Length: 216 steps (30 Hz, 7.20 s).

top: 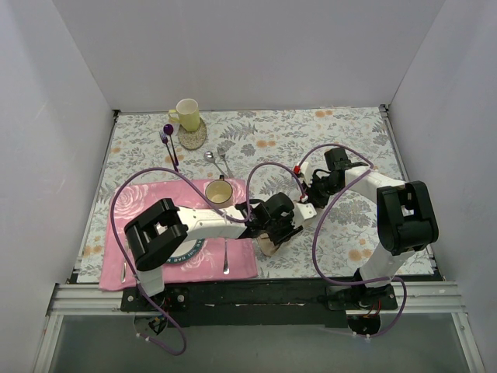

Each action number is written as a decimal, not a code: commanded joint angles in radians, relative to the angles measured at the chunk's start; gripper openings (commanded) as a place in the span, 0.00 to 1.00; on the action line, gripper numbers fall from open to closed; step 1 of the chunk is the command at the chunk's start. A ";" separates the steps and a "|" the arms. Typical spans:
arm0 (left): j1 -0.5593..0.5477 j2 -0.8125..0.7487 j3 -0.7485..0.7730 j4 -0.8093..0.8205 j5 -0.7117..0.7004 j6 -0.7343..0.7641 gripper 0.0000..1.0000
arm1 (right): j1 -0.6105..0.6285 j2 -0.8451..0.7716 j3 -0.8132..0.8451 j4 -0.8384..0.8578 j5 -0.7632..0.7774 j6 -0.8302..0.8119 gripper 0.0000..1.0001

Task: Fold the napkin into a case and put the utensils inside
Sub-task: Stuff the top corner of the smaller-rectangle-folded napkin into the folded napkin.

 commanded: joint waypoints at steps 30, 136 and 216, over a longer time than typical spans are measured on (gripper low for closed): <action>0.135 0.007 0.065 0.030 0.019 0.289 0.00 | -0.006 0.039 -0.013 -0.004 0.051 -0.046 0.01; 0.371 0.289 0.194 -0.134 0.529 0.268 0.00 | 0.055 0.157 0.189 -0.412 -0.100 -1.218 0.21; 0.410 0.286 0.167 -0.145 0.578 0.297 0.00 | -0.026 0.108 0.133 0.324 -0.049 -0.344 0.01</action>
